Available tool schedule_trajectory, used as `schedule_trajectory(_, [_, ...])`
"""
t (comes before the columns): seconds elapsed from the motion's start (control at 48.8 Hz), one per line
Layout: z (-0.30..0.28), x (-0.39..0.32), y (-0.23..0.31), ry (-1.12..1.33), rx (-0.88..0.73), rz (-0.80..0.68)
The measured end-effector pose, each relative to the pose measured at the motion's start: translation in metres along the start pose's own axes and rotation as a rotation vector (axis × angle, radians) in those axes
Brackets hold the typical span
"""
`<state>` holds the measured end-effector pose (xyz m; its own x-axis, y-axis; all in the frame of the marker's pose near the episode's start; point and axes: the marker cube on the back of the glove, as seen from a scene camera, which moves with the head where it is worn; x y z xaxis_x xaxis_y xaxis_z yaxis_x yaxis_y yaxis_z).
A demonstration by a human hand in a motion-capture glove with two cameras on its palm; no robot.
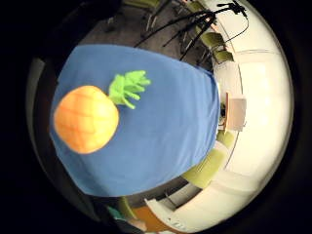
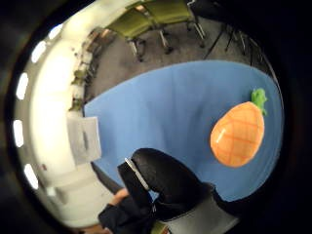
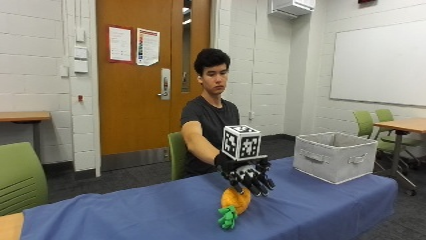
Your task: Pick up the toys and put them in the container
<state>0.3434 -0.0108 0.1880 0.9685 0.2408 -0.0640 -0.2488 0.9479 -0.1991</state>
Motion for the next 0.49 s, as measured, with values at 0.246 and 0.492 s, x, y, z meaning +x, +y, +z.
schedule_trajectory(0.246, [0.063, 0.012, -0.004, -0.026, -0.097, 0.012])
schedule_trajectory(0.492, [0.082, 0.026, 0.015, -0.041, -0.081, 0.039])
